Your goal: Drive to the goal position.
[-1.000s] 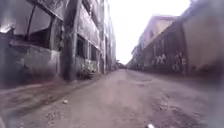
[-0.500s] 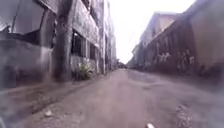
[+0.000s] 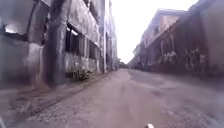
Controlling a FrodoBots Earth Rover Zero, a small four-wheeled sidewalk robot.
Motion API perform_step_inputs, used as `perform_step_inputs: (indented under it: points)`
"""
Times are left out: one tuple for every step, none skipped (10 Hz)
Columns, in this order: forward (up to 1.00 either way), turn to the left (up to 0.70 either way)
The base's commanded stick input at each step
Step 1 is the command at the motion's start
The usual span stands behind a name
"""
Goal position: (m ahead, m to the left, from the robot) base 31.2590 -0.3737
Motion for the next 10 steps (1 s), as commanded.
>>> perform_step_inputs:
  points:
    - [1.00, 0.00]
    - [1.00, 0.00]
    - [1.00, 0.00]
    - [1.00, 0.00]
    - [1.00, 0.00]
    - [1.00, 0.00]
    - [1.00, 0.00]
    - [1.00, 0.00]
    - [1.00, 0.00]
    - [1.00, 0.00]
